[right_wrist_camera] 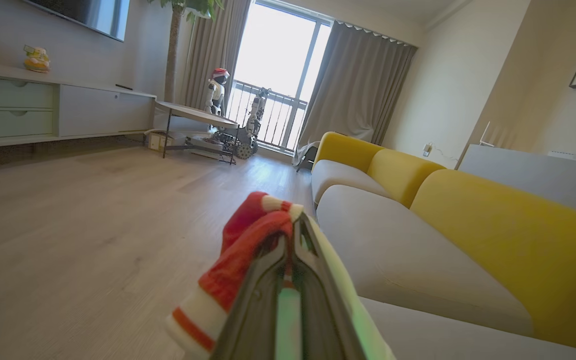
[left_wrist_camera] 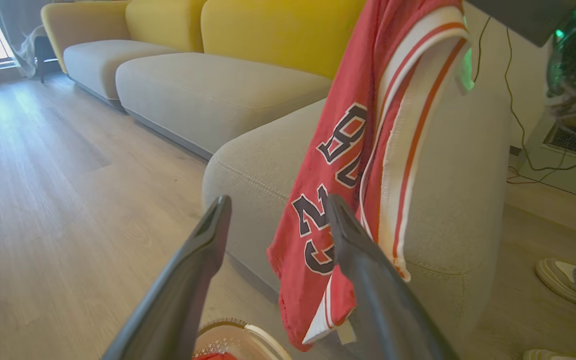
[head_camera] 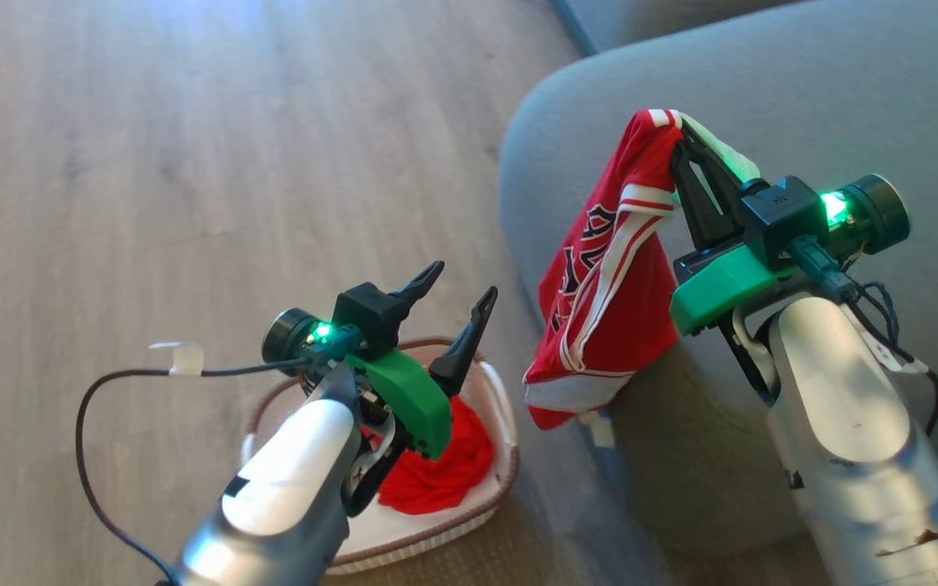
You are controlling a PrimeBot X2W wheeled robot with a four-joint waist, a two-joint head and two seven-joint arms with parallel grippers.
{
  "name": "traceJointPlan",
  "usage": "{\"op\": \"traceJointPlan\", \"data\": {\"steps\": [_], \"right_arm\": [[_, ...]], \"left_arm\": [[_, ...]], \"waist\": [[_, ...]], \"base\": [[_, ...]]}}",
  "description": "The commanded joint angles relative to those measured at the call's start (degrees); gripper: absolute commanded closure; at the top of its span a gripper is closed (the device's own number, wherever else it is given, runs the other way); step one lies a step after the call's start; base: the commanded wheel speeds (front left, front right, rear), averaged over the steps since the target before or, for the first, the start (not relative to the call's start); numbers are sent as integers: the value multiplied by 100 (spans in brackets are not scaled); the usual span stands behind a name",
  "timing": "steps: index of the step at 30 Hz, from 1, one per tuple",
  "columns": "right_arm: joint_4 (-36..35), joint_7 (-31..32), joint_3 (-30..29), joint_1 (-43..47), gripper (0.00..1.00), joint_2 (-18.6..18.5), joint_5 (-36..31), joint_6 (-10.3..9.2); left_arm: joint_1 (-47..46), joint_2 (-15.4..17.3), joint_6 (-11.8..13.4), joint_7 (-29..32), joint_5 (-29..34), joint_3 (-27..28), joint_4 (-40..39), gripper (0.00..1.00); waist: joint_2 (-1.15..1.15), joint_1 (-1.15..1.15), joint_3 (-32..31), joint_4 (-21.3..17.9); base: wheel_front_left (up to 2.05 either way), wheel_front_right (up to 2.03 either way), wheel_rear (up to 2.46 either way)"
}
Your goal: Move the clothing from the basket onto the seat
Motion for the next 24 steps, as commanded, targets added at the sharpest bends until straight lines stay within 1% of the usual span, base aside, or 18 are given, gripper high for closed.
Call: {"op": "traceJointPlan", "data": {"steps": [1, 7, 13, 17, 21, 24], "right_arm": [[-260, -37, 112, -170, 100, 23, 5, 40], [-338, -37, 151, -127, 100, 19, 45, 40], [-396, -37, 222, -181, 100, 23, 103, 40], [-339, -37, 321, -320, 100, 13, 149, 40], [-230, -37, 373, -541, 100, -52, 203, 40], [-98, -37, 424, -901, 100, -164, 270, 40]], "left_arm": [[-120, 35, -14, -55, 58, 259, -226, 0], [-17, -7, -47, -56, 178, 404, -298, 0], [-27, -30, -53, -56, 317, 531, -362, 0], [-40, -40, -71, -56, 387, 614, -397, 0], [-53, -45, -74, -56, 454, 670, -448, 0], [-90, -42, -66, -56, 524, 733, -507, 0]], "waist": [[0, 0, 86, -340], [0, 0, 149, -828], [0, 0, 322, -1066], [0, 0, 437, -1053], [0, 0, 540, -957], [0, 0, 663, -808]], "base": [[0, 0, 0], [0, 0, 0], [0, 0, 0], [0, 0, 0], [0, 0, 0], [0, 0, 0]]}}
